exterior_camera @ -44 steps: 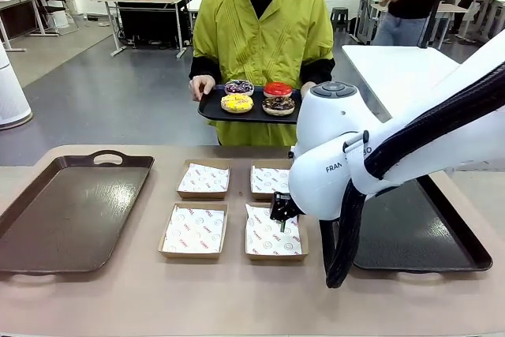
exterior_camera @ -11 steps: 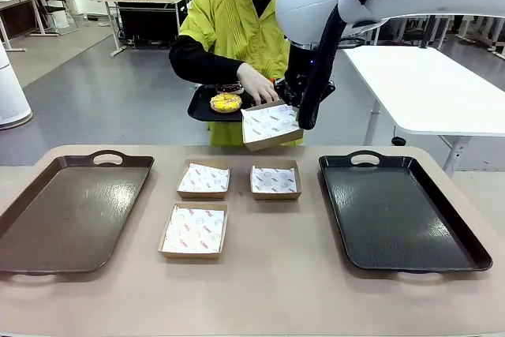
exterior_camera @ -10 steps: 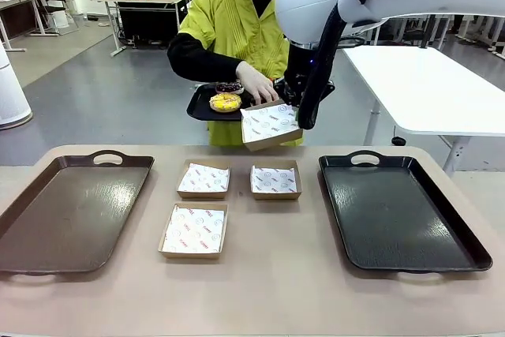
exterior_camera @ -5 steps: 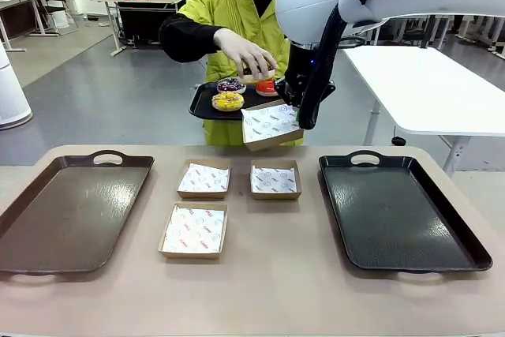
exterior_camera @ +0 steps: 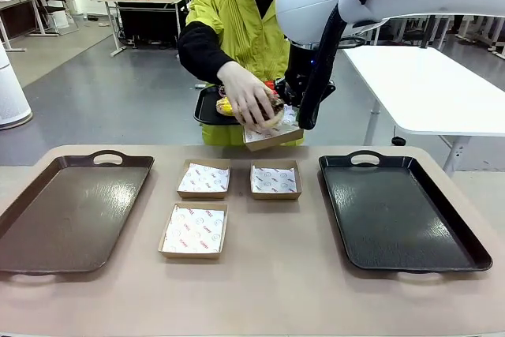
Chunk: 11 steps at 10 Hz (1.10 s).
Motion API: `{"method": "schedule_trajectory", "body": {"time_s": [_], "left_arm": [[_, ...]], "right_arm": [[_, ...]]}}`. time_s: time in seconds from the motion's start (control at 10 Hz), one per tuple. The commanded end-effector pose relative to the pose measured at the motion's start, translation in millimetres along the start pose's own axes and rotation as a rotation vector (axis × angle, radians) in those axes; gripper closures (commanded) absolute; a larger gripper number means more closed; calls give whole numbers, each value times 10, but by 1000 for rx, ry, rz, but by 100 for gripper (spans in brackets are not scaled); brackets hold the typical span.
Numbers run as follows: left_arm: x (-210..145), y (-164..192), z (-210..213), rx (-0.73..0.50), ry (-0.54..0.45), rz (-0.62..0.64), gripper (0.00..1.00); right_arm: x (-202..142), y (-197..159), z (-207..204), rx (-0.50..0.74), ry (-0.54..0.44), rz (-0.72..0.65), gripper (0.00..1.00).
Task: Individually package the donuts and arrange them on the tray.
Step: Place the picked Paper togo box on the Handle tray while simultaneously picking up another Paper togo box from the table with the other hand.
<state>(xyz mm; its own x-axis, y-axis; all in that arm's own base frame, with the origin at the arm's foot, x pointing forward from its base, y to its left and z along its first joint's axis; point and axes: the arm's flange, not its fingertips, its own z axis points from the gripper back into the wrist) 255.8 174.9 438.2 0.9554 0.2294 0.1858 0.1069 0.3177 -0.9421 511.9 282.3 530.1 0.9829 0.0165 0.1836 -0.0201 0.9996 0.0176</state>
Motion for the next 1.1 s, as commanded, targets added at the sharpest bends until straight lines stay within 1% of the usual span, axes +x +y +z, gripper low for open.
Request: {"method": "schedule_trajectory", "body": {"time_s": [0.0, 1.0], "left_arm": [[-6, 4, 6, -22, -14, -24, 0], [-6, 4, 6, -22, -14, -24, 0]], "right_arm": [[-41, -32, -2, 4, 2, -10, 100], [-41, -32, -2, 4, 2, -10, 100]]}}
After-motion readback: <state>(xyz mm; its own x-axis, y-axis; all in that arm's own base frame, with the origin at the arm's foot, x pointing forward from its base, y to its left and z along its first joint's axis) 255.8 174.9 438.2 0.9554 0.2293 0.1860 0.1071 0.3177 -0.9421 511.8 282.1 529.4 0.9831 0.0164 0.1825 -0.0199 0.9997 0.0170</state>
